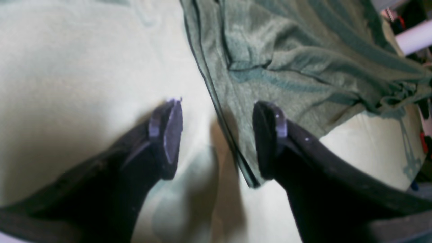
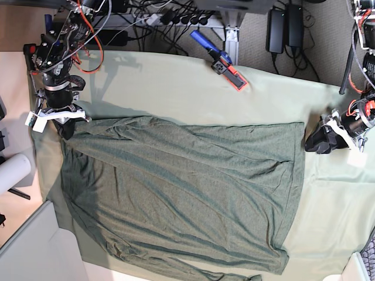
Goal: Fold the T-shirt properly
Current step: 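Lift the shoulders and drag the shirt away from the collar side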
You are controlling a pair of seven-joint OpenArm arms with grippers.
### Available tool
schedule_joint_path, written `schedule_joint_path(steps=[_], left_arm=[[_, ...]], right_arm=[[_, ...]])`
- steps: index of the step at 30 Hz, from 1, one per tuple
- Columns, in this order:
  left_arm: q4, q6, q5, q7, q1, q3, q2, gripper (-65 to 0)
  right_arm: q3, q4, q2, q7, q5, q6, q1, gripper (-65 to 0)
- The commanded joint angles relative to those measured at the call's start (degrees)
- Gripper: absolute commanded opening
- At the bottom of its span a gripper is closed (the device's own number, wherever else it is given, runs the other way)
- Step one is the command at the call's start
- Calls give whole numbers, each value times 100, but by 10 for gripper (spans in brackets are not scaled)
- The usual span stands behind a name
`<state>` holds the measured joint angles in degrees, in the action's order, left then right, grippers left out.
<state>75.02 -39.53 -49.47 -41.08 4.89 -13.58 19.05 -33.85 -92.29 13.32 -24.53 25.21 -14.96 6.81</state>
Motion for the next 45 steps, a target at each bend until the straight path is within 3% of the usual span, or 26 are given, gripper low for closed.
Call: schedule_joint_path(steps=[1, 12, 23, 32, 42, 44, 45], left_arm=[[118, -47, 13, -114, 46, -15, 57, -282], [1572, -47, 223, -647, 116, 74, 48, -282], [1609, 98, 1204, -649, 120, 448, 46, -282], [1611, 96, 1296, -586, 302, 640, 44, -282], [1611, 326, 1875, -221, 319, 885, -334, -285], [1609, 332, 1930, -221, 321, 887, -337, -341], [1609, 332, 1930, -221, 319, 885, -332, -413]], right_arm=[[-24, -79, 90, 151, 28, -2, -57, -650], [-24, -79, 79, 151, 31, -4, -42, -650], [-24, -79, 81, 153, 72, -4, -44, -650], [-24, -79, 81, 153, 72, -2, -44, -650], [-24, -79, 81, 151, 72, -2, -44, -650], [-24, -79, 83, 151, 70, -4, -44, -650], [-24, -79, 83, 153, 70, -4, -44, -650]])
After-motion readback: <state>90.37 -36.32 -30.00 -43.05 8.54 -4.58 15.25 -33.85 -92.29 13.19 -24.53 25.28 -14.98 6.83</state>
